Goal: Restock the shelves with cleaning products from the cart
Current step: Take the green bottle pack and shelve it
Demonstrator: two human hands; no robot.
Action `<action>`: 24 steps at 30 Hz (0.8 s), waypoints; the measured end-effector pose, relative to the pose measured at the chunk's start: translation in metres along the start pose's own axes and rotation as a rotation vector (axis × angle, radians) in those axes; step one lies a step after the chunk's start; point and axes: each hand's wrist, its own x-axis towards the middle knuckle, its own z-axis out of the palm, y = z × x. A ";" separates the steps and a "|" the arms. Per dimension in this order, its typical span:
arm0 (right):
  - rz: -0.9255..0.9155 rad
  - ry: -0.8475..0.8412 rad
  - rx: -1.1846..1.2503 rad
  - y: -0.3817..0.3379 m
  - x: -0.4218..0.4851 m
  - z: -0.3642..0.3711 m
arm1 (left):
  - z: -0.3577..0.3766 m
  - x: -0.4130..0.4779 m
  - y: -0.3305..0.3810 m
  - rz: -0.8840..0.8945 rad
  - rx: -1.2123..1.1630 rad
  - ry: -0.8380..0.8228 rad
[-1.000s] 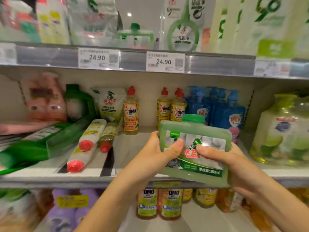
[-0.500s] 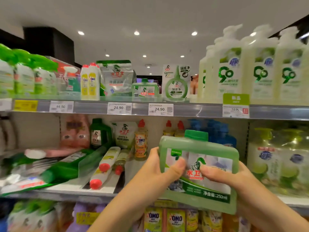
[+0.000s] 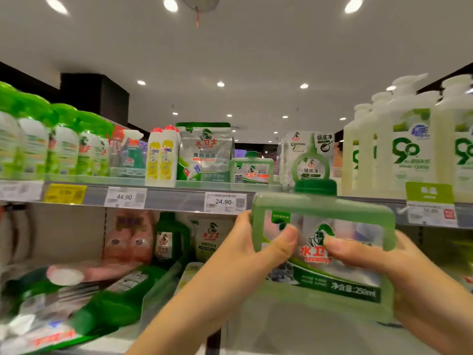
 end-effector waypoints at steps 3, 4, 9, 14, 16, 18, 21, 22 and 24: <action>-0.046 0.011 0.021 -0.007 0.035 0.019 | -0.035 0.015 0.010 0.030 -0.013 -0.008; -0.073 0.032 0.008 -0.009 0.047 0.023 | -0.046 0.021 0.013 0.043 -0.012 -0.014; -0.173 0.159 -0.189 -0.028 0.124 0.029 | -0.096 0.064 0.037 0.132 0.068 -0.019; -0.306 0.096 -0.213 -0.046 0.160 0.029 | -0.121 0.123 0.055 0.159 0.076 -0.070; -0.280 0.140 -0.237 -0.047 0.178 0.025 | -0.124 0.145 0.052 0.128 0.050 -0.044; -0.211 0.151 -0.273 -0.043 0.193 0.017 | -0.124 0.160 0.043 0.077 0.025 -0.040; -0.109 0.137 -0.313 -0.033 0.208 0.002 | -0.121 0.175 0.026 -0.003 0.044 -0.049; -0.078 0.136 -0.303 -0.030 0.213 -0.003 | -0.120 0.177 0.021 -0.027 0.061 -0.050; -0.018 0.128 -0.290 -0.022 0.220 -0.011 | -0.117 0.181 0.013 -0.062 0.084 -0.037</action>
